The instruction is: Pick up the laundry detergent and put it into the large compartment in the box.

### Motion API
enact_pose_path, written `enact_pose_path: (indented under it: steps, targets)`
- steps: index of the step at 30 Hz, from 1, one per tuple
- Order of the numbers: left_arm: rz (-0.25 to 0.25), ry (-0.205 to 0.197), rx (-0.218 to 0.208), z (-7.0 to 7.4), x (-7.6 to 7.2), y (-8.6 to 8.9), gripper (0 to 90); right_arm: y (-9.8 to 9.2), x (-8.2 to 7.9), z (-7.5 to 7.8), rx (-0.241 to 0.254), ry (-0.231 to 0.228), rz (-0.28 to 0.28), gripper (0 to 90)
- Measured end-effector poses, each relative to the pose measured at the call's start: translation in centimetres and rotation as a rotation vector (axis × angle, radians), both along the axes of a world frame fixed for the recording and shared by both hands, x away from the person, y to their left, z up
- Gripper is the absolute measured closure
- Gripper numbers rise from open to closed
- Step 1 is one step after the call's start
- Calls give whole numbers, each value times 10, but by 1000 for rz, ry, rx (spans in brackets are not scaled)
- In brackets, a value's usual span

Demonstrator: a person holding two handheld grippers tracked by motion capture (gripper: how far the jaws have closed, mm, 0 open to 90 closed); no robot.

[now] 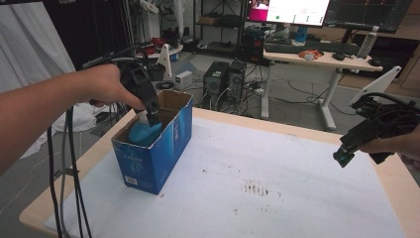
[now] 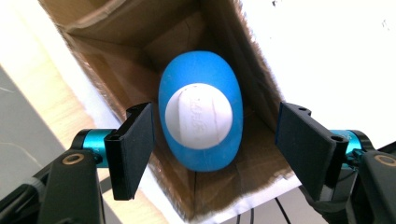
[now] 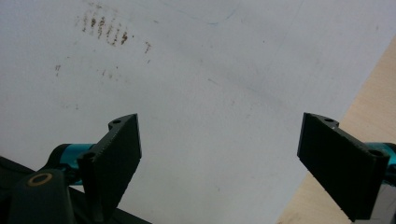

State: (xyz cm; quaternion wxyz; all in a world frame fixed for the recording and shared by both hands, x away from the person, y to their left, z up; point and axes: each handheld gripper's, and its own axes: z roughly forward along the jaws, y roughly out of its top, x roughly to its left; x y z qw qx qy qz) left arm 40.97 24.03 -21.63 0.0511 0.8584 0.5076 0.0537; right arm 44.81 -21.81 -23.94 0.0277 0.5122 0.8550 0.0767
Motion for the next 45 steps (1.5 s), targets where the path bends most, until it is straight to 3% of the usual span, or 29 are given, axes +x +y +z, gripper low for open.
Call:
enact_pose_path:
  steps: [7, 11, 20, 28, 33, 45]
  targets:
    - [-34, -13, 30, 31, -5, -25, 287, -1, -2, 1, 6, -2, -1, 128]
    - [-48, -54, 14, 48, -7, -42, 287, 0, -3, 2, 10, 0, -7, 128]
    - [-127, -73, 29, 64, -8, -85, 286, 1, -5, 3, 7, -5, 0, 128]
    - [-157, -80, 56, 55, -5, -121, 287, 1, -7, 5, 11, -3, -12, 128]
    - [-183, -79, 30, 49, -2, -138, 287, 0, -8, 6, 12, -5, -11, 128]
    - [-238, -46, 36, 16, -2, -171, 287, 1, -10, 6, 11, -5, -16, 128]
